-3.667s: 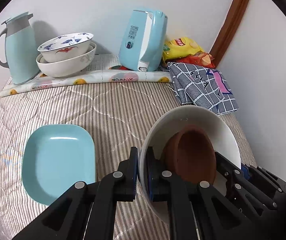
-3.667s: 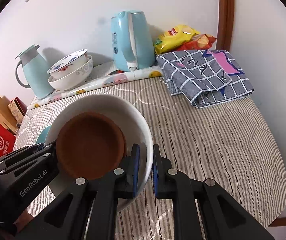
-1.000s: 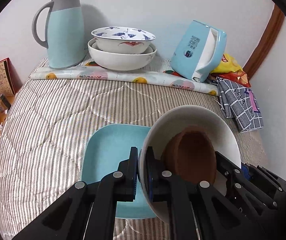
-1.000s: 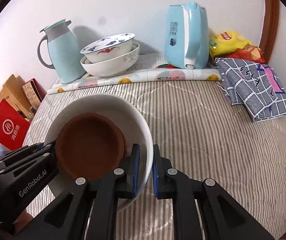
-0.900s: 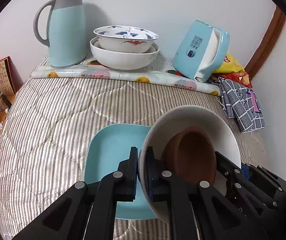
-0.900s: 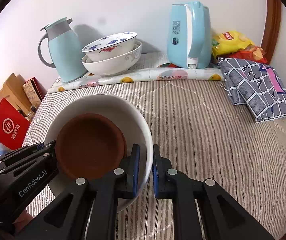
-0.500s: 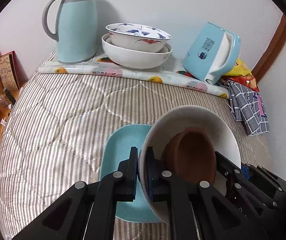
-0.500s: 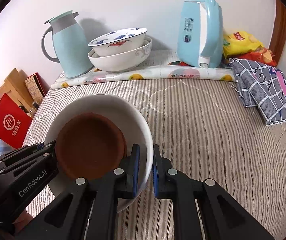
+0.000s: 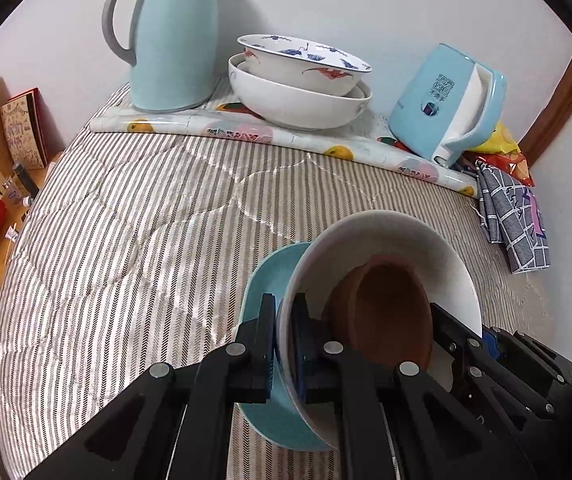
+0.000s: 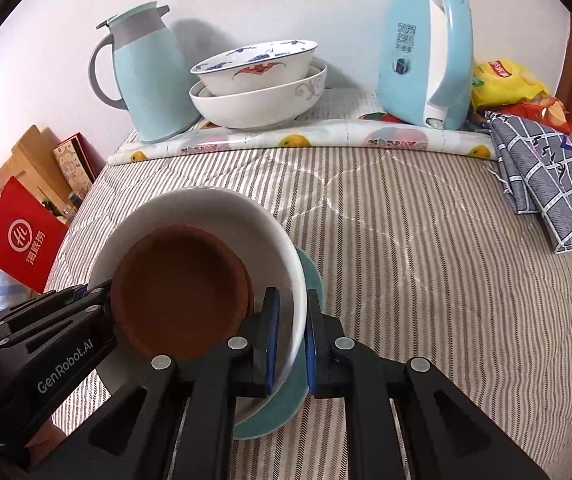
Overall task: Organize plates and bowls
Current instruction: 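Lower the white bowl onto the light-blue plates with both grippers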
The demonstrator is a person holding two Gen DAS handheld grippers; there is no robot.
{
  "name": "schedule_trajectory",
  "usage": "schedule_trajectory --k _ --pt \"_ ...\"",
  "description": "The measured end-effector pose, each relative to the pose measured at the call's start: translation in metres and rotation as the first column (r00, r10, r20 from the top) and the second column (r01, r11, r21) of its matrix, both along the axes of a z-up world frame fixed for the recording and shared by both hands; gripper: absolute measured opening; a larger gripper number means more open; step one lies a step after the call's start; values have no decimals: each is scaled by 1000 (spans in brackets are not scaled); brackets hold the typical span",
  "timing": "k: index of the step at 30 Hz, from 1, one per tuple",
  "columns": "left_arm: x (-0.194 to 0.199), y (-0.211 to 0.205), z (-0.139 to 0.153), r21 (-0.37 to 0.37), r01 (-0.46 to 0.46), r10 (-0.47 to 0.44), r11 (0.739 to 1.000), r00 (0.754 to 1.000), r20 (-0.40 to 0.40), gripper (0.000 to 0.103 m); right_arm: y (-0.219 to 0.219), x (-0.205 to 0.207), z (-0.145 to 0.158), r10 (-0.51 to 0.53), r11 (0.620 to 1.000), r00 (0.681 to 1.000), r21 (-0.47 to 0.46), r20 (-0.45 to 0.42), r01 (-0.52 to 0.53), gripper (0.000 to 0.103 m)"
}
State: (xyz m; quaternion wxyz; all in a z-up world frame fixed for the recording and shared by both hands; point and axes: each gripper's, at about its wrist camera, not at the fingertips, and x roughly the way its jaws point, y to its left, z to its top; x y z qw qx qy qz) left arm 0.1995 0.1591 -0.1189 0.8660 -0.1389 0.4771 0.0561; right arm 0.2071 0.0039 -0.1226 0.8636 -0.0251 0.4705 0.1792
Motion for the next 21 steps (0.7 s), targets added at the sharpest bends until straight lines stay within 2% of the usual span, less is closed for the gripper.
schedule_trajectory --k 21 --pt "12 8 -20 -3 13 -13 1000 999 -31 9 9 10 -20 7 1000 999 -24 -33 -8 12"
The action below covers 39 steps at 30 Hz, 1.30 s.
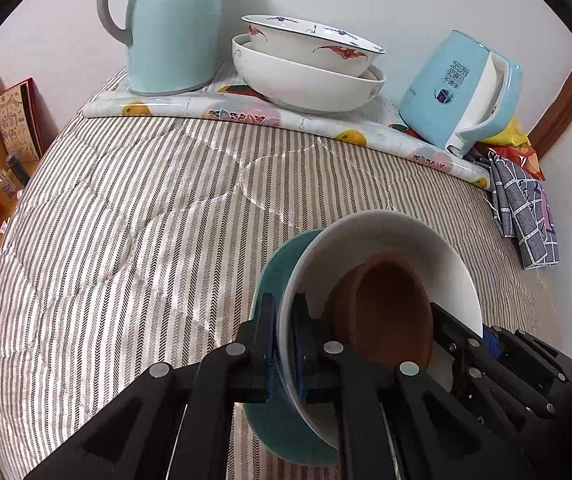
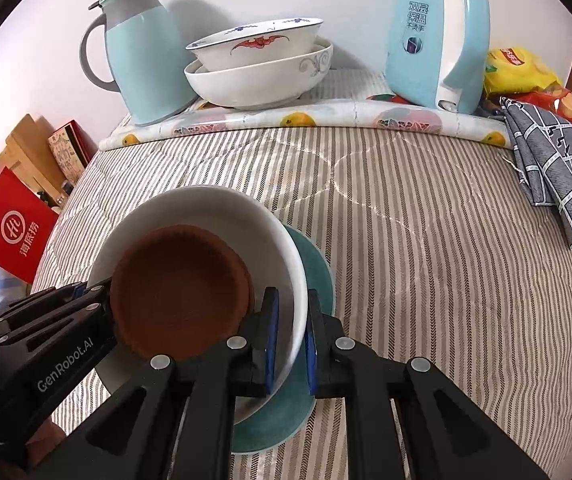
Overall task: Organize plates and bowls
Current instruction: 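Lower the white bowl onto the light-blue plates with both grippers, then open both grippers and pull them back from the white bowl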
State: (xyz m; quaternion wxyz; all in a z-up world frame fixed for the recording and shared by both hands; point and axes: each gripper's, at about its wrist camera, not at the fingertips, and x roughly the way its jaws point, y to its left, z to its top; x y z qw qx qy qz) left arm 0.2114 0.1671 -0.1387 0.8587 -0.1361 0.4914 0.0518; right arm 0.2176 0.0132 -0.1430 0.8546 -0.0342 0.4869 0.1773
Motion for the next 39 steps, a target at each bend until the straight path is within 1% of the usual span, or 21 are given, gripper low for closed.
schedule_trajectory --k 6,12,15,16,20,23,25,28,29,35,39 --pt "0 2 -1 -13 8 -8 1000 1000 3 9 4 -2 1 10 1000 1000 -30 12 -10 13" --pt "-1 4 -2 -26 11 -11 1000 1000 2 12 0 -1 1 6 1000 1000 -1 2 -6 14" --pt "-1 4 -3 -26 15 -15 1000 1000 1 12 -3 -1 1 3 1000 1000 12 -4 -3 16" --pt "-1 4 -3 -26 17 -17 1000 1000 -1 12 -4 -1 2 1 1000 1000 17 -5 -1 20" --pt "-1 3 -3 -22 24 -24 999 1000 -9 13 -9 -1 5 1 999 1000 43 -10 0 21" --pt "-2 3 -2 -21 24 -24 999 1000 -16 14 -9 -3 8 6 999 1000 39 -5 -6 21" --pt "-3 3 -2 -17 23 -23 1000 1000 -21 14 -10 -5 10 9 999 1000 36 -1 -9 22" --pt "-7 0 0 5 24 -24 1000 999 -24 14 -13 -9 13 5 1000 1000 21 19 -5 32" --pt "-8 -1 1 11 23 -23 1000 999 -23 14 -15 -11 14 6 1000 1000 20 24 -6 33" --pt "-22 -4 13 40 18 -18 999 1000 -8 14 -21 -20 19 17 999 999 38 31 -18 37" --pt "-35 -5 23 54 6 -7 999 1000 11 18 -25 -31 24 28 998 999 49 36 -30 38"
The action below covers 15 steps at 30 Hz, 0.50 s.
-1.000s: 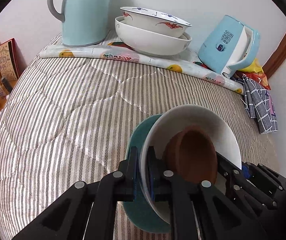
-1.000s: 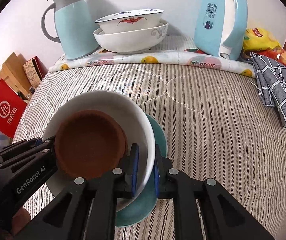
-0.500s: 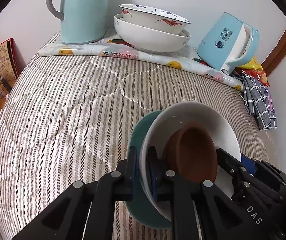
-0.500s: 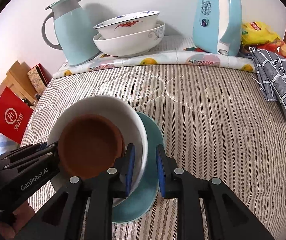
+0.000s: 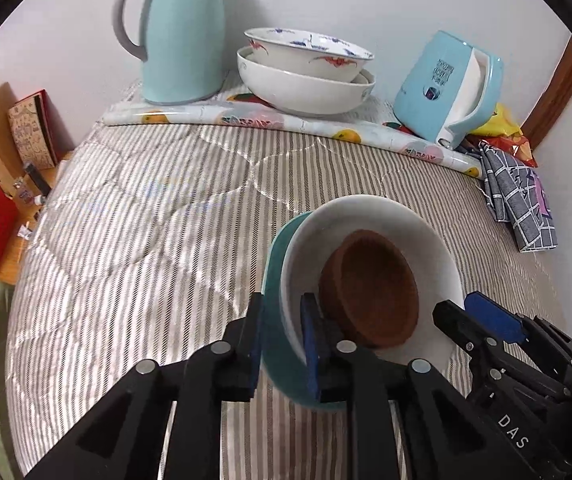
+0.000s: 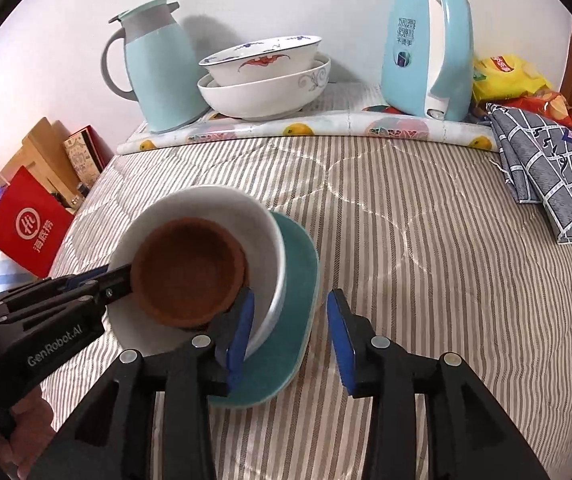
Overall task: Organize plates and bowls
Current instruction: 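Open both grippers and pull them back from the white bowl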
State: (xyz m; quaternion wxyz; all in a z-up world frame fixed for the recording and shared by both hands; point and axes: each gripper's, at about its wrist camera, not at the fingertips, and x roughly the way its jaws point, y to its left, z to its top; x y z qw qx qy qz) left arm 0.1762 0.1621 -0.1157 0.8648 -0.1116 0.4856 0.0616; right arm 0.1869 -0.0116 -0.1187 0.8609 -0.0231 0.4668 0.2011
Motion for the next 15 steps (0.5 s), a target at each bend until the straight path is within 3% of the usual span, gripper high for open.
schedule_trajectory --k 6,9,15 --pt "-23 -10 18 27 -3 2 1000 999 34 18 -10 -25 16 2 999 999 -32 42 -1 41" --pt "-37 -19 28 35 -2 0 999 998 60 18 -19 -42 28 -15 998 996 -51 88 19 50" --pt "-66 -43 49 54 1 -7 999 993 120 19 -50 -71 49 -71 995 988 -56 140 80 50"
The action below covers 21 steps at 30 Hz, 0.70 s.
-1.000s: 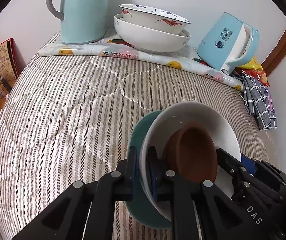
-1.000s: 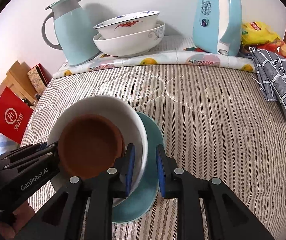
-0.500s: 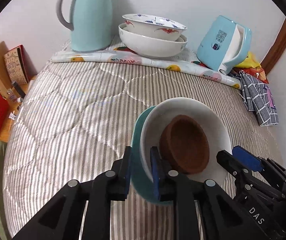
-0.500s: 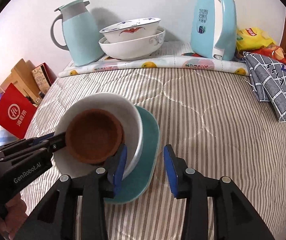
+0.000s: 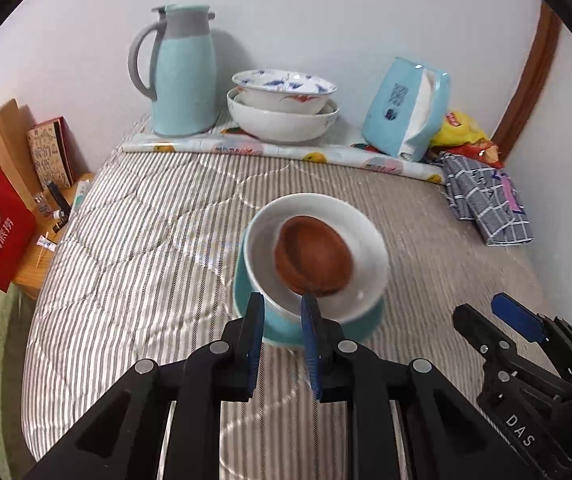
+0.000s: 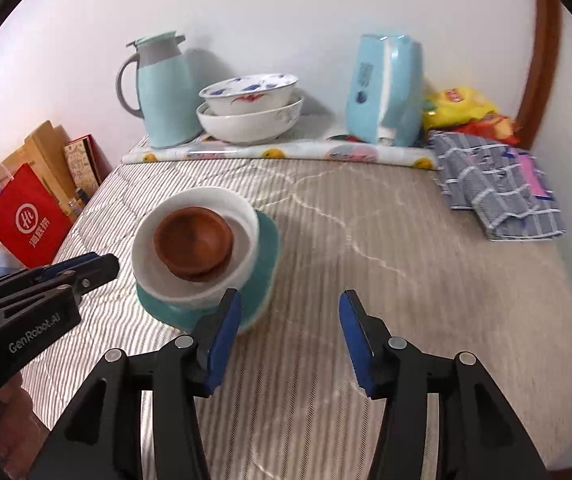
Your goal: Organize plates and bowls
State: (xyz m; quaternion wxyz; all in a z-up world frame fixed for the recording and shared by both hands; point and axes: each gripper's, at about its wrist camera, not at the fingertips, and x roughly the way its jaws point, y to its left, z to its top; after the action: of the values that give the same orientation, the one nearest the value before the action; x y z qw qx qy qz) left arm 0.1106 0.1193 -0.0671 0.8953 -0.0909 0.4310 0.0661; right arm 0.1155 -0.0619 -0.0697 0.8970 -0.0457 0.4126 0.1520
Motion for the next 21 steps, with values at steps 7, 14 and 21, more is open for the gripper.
schedule_trajectory --k 7,14,21 --pt "-41 -33 30 34 5 -9 999 993 121 50 -35 -35 19 -44 999 999 13 25 43 50" --pt "-75 -58 49 57 1 -12 998 981 193 65 -64 -67 32 -83 996 994 27 73 81 77" --pt "-96 -70 57 63 5 -18 998 977 213 91 -85 -91 47 -121 993 986 15 118 120 92"
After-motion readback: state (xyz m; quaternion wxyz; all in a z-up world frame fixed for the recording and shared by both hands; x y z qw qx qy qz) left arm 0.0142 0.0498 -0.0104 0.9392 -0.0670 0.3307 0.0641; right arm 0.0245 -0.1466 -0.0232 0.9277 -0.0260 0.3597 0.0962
